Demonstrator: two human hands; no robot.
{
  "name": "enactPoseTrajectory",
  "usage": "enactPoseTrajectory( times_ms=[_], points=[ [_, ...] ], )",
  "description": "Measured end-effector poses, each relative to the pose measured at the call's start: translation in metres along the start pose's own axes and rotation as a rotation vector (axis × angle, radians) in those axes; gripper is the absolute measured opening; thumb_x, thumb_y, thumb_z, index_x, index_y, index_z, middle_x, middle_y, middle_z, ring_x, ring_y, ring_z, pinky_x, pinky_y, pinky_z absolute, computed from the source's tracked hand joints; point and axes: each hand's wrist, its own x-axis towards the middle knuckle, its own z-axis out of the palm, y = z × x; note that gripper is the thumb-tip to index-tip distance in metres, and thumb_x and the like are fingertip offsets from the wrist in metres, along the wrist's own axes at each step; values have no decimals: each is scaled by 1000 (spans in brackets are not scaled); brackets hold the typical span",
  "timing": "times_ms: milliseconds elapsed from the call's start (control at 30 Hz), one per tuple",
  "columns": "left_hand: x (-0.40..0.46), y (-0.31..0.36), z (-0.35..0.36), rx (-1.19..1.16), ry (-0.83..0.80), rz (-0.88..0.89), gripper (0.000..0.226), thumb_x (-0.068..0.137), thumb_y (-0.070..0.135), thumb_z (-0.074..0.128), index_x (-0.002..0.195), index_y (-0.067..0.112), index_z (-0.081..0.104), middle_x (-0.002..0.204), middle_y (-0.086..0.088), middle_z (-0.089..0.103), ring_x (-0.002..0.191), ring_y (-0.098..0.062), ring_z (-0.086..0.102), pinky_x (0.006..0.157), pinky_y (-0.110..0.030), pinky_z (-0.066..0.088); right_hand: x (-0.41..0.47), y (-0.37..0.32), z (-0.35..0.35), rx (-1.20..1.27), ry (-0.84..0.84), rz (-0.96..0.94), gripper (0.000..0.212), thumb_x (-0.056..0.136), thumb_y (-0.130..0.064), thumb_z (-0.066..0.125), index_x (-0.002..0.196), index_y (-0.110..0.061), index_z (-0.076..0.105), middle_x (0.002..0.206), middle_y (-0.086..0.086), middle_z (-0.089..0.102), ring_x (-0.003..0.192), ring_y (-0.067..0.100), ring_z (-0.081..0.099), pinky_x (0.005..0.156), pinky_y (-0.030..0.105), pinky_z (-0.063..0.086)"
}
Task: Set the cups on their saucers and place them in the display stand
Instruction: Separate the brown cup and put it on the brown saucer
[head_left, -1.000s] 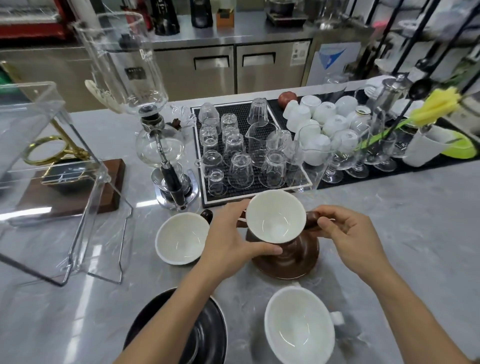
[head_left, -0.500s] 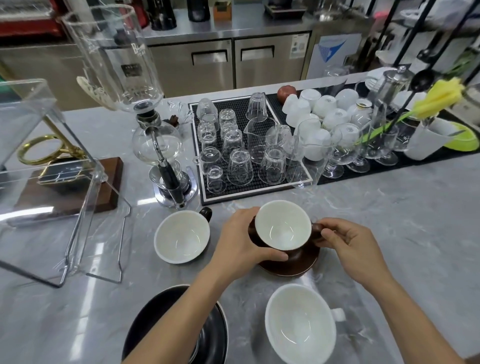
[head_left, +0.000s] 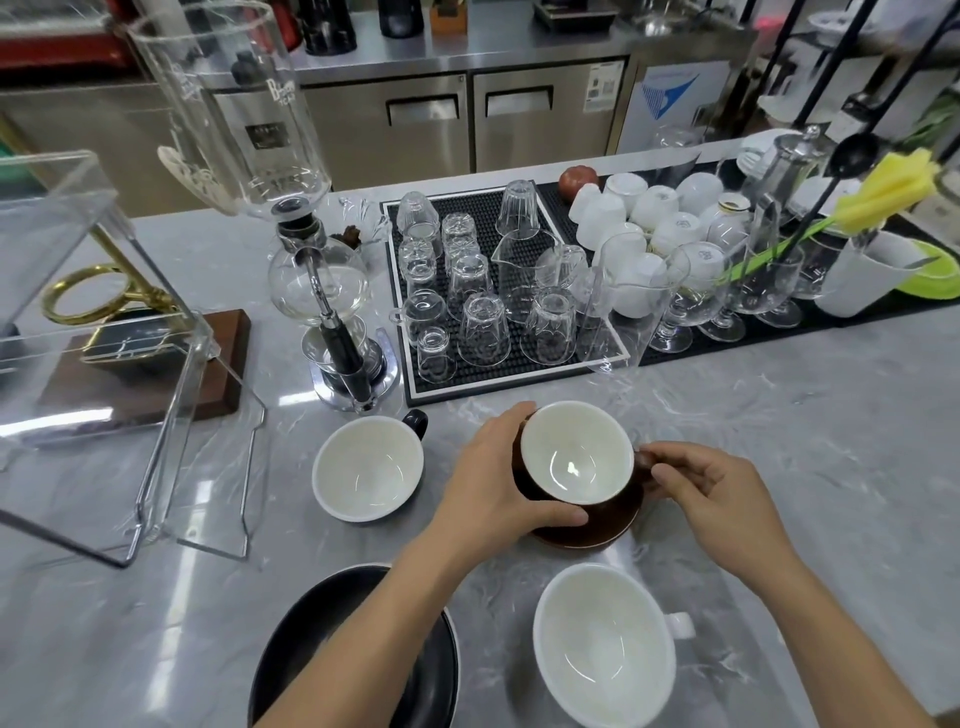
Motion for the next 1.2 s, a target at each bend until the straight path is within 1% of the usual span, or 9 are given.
enactPoseTrajectory(
  times_ms=[100, 200, 300, 533, 633, 700, 900, 1033, 1200],
  points=[
    [-1, -3, -1, -51, 13, -3, 101, 47, 49, 94, 136, 41, 47, 134, 16, 54, 125, -10, 53, 107, -37, 47, -1, 1, 0, 8, 22, -3, 35, 90, 6, 63, 99, -27, 73, 92, -6, 78, 80, 15, 74, 76, 21, 58],
    [0, -4, -3, -78, 34, -8, 88, 50, 34, 99, 117, 58, 46, 120, 23, 58, 114, -7, 59, 99, -25, 50, -2, 2, 1, -4, 54, -5, 34, 88, 5, 65, 97, -27, 74, 91, -9, 79, 80, 13, 74, 77, 22, 59],
    [1, -3, -4, -93, 41, 0, 87, 49, 30, 100, 110, 62, 46, 115, 27, 59, 109, -1, 60, 92, -18, 50, -4, 0, 2, -24, 68, -10, 36, 88, 5, 66, 94, -30, 74, 89, -12, 78, 79, 11, 74, 77, 20, 58],
    [-8, -1, -3, -103, 13, 18, 88, 59, 40, 94, 124, 58, 39, 128, 28, 53, 119, 5, 52, 100, -20, 46, -12, -4, 2, -54, 69, 21, 40, 88, -5, 70, 113, -35, 67, 101, -12, 74, 86, 12, 72, 81, 22, 57],
    [-20, 1, -8, -141, 50, 5, 100, 63, 42, 93, 147, 32, 38, 136, 20, 51, 123, 5, 52, 103, -16, 44, -18, -17, -1, -83, 129, -23, 39, 85, -8, 74, 114, -32, 66, 107, -14, 70, 87, 6, 69, 77, 16, 56],
    [-29, 5, -17, -173, 103, 12, 101, 66, 42, 92, 150, 27, 38, 136, 19, 53, 121, 10, 53, 101, -12, 45, -21, -28, -2, -82, 143, -84, 37, 84, -7, 74, 112, -30, 67, 110, -14, 70, 89, 4, 68, 74, 11, 53],
    [-54, 8, -46, -258, 258, 51, 88, 63, 54, 82, 140, 27, 50, 127, 15, 63, 121, -2, 60, 99, -22, 52, -15, -54, 13, -25, 36, -148, 34, 83, -6, 75, 111, -25, 70, 105, -7, 72, 86, 10, 70, 76, 21, 56],
    [-69, 0, -68, -284, 366, 36, 75, 65, 53, 80, 133, 34, 54, 121, 16, 67, 119, -7, 62, 95, -23, 53, -5, -68, 32, -6, -74, -202, 36, 82, -3, 76, 109, -26, 70, 101, -5, 71, 75, 7, 67, 65, 12, 49],
    [-83, -19, -90, -288, 472, -36, 75, 64, 50, 80, 132, 30, 57, 119, 9, 69, 115, -11, 65, 96, -34, 55, 7, -80, 59, -74, -205, -299, 37, 81, -7, 77, 113, -25, 70, 104, -12, 71, 90, 14, 68, 75, 19, 55]
  ],
)
